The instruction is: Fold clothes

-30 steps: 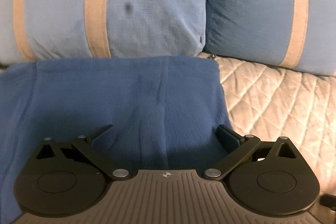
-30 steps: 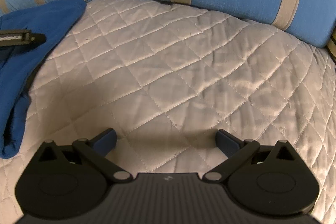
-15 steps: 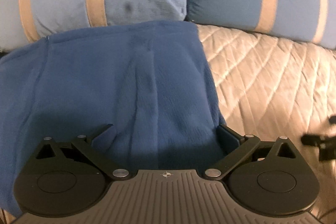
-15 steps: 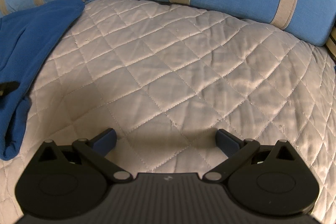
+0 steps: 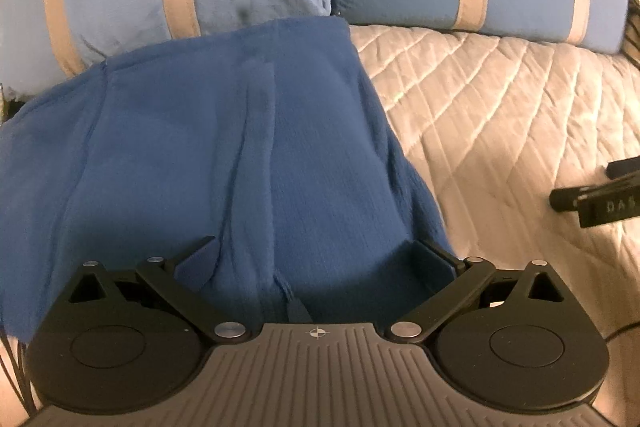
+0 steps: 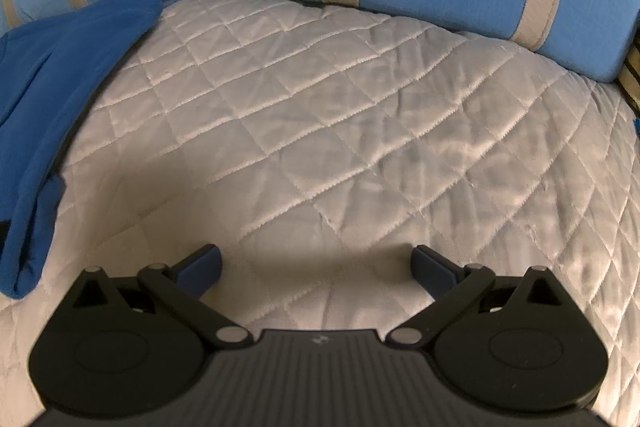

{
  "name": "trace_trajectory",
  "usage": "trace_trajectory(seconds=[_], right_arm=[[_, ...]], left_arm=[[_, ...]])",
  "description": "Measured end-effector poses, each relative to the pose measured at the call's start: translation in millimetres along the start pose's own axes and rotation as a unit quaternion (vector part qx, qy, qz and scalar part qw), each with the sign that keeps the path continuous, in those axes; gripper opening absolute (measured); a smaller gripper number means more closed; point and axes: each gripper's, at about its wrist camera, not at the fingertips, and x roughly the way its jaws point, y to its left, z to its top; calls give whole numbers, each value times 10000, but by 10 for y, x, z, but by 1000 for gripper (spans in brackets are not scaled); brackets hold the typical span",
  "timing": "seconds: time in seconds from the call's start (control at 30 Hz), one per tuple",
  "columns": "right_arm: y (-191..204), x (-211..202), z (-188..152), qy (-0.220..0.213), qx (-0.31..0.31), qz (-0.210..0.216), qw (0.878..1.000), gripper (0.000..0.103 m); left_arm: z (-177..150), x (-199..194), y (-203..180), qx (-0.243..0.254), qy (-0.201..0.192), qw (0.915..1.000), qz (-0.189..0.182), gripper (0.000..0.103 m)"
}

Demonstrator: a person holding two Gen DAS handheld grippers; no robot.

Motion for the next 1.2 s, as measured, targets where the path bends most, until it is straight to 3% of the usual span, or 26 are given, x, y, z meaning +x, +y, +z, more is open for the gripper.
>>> trace_trajectory(seconds=[0.47, 0.7, 0.87, 1.1, 1.2], right_arm=[[-99, -293, -349, 32, 233, -112, 9997, 103], [-110, -391, -505, -5, 336, -209, 9992, 103], [-98, -484, -644, -73, 429, -300, 9986, 103], [-101, -569, -787, -240, 491, -344, 9979, 103], [-97, -583, -809, -254, 533, -364, 9976, 103]], left_arm=[[-128, -274, -40, -221, -186, 9994, -171, 103], [-388, -273, -145, -555, 480, 9914, -1085, 103], [-495, -222, -358, -180, 315, 9969, -694, 103], [-449, -133, -324, -573, 165, 9966, -573, 103], [-460, -108, -381, -436, 96, 9982, -407, 103]])
